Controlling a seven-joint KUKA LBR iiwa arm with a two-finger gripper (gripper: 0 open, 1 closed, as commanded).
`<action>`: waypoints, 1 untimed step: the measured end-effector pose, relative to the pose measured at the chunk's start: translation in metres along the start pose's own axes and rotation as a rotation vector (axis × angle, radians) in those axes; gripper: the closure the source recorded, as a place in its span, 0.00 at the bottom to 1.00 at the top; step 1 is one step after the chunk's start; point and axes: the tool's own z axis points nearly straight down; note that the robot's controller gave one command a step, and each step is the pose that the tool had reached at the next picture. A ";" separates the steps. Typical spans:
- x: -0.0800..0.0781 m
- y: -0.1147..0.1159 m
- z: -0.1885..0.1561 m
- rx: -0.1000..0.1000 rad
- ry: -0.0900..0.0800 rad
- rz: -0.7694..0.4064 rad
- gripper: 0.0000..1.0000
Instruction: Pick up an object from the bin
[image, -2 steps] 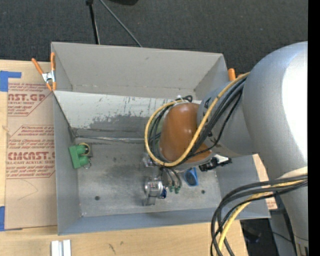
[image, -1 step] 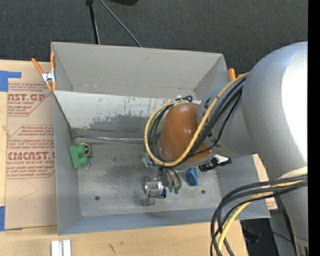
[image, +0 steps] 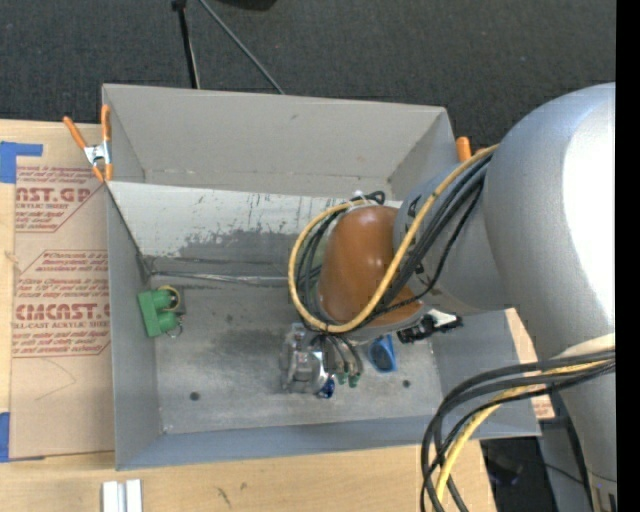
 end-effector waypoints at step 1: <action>-0.003 0.002 -0.124 0.007 0.001 -0.001 1.00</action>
Offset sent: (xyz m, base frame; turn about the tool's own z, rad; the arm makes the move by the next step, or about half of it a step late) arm -0.0001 0.0001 0.1197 -0.0001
